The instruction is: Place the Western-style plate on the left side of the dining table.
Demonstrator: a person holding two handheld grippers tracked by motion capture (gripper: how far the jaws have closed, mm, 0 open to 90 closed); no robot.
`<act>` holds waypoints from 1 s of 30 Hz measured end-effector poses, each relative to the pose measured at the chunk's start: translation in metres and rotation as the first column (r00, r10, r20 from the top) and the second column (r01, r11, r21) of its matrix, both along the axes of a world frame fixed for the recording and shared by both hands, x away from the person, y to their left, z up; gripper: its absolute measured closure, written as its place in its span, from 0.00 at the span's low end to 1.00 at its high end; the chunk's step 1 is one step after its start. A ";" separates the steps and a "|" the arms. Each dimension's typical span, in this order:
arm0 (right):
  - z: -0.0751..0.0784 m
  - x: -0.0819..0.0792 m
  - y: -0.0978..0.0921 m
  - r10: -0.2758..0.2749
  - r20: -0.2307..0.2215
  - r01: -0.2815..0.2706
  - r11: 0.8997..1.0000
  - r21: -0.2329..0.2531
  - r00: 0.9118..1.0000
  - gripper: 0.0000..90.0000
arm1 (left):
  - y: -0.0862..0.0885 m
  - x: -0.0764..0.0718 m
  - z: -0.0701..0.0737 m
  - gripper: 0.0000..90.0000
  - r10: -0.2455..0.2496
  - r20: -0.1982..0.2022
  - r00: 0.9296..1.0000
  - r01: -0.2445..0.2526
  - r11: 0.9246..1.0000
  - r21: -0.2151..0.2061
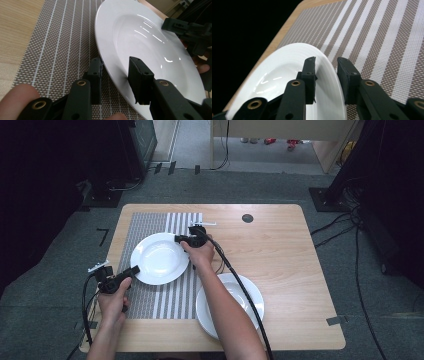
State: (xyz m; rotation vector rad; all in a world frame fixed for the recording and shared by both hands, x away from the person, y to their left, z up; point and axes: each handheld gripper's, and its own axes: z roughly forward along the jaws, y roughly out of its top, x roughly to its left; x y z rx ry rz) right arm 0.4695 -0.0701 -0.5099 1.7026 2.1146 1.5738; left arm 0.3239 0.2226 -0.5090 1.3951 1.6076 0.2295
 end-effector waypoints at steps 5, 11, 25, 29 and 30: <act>-0.002 -0.001 0.002 -0.004 0.013 0.005 0.999 -0.045 1.000 0.73 | 0.000 -0.001 0.001 0.73 0.000 0.003 1.000 0.000 1.000 0.003; 0.006 -0.003 0.002 -0.010 0.036 0.012 0.999 -0.042 0.999 0.65 | 0.005 -0.005 0.013 0.70 0.001 0.062 0.998 0.000 1.000 -0.009; 0.052 -0.031 -0.011 0.013 0.104 -0.027 0.990 0.140 0.995 0.55 | 0.005 -0.011 0.025 0.47 -0.016 0.101 0.995 0.018 1.000 -0.013; 0.060 -0.043 -0.018 0.038 0.071 -0.049 0.987 0.155 0.997 0.43 | 0.000 -0.014 0.027 0.41 -0.051 0.119 0.992 0.051 0.999 -0.002; 0.062 -0.046 -0.020 0.046 0.071 -0.057 0.985 0.161 0.996 0.43 | -0.002 -0.015 0.028 0.39 -0.058 0.126 0.990 0.059 0.998 -0.003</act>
